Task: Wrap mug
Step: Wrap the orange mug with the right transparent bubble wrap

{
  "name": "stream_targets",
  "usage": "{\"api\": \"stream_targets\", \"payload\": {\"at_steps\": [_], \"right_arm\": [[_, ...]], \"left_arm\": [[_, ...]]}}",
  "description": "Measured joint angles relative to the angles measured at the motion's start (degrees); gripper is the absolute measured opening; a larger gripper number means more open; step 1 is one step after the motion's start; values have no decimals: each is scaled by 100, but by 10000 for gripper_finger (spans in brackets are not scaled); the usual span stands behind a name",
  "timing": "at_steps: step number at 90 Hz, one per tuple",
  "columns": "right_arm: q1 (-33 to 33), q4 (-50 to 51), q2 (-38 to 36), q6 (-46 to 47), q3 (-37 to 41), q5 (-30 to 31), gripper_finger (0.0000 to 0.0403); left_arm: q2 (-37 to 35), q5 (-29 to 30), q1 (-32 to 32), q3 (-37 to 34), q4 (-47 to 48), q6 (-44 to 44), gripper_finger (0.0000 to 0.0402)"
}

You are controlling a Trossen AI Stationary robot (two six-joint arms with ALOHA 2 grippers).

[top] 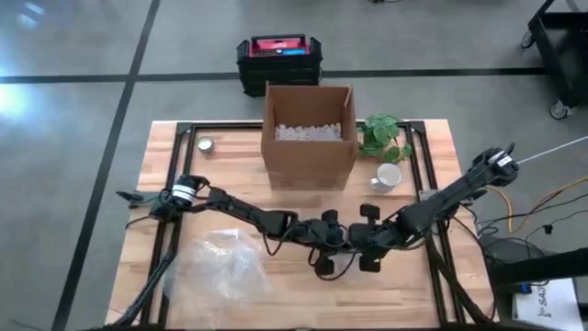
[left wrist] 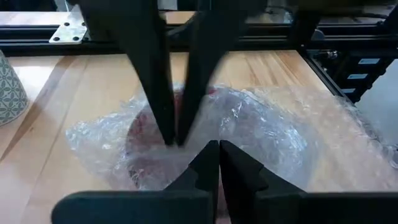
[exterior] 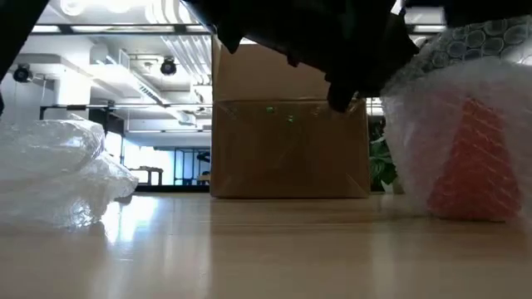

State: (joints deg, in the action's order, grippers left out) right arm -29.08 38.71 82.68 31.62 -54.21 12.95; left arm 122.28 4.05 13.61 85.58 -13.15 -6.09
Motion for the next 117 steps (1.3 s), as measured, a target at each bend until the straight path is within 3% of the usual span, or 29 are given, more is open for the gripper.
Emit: {"api": "stream_targets", "payload": {"at_steps": [26,43,61,69,90,99,117], "right_arm": [[-2,-176,663,59,73,192,0],[-2,-94,587,-131,-211,153,0],[11,-130,575,-294,-226,255,0],[9,-150,597,-271,-196,312,0],[11,-200,635,-254,-191,355,0],[11,-212,637,-196,-191,358,0],[11,-218,635,-176,-191,360,0]], "left_arm": [[-280,-6,2,-13,314,-42,0],[-1012,8,106,66,1613,-49,0],[-1185,431,339,-166,2863,-342,0],[-1181,-62,402,-606,2266,-450,0],[-1152,-167,324,-1379,-527,-500,0],[-1141,-71,200,-1410,-799,-401,0],[-1227,-51,94,-1411,-368,-449,0]]}}
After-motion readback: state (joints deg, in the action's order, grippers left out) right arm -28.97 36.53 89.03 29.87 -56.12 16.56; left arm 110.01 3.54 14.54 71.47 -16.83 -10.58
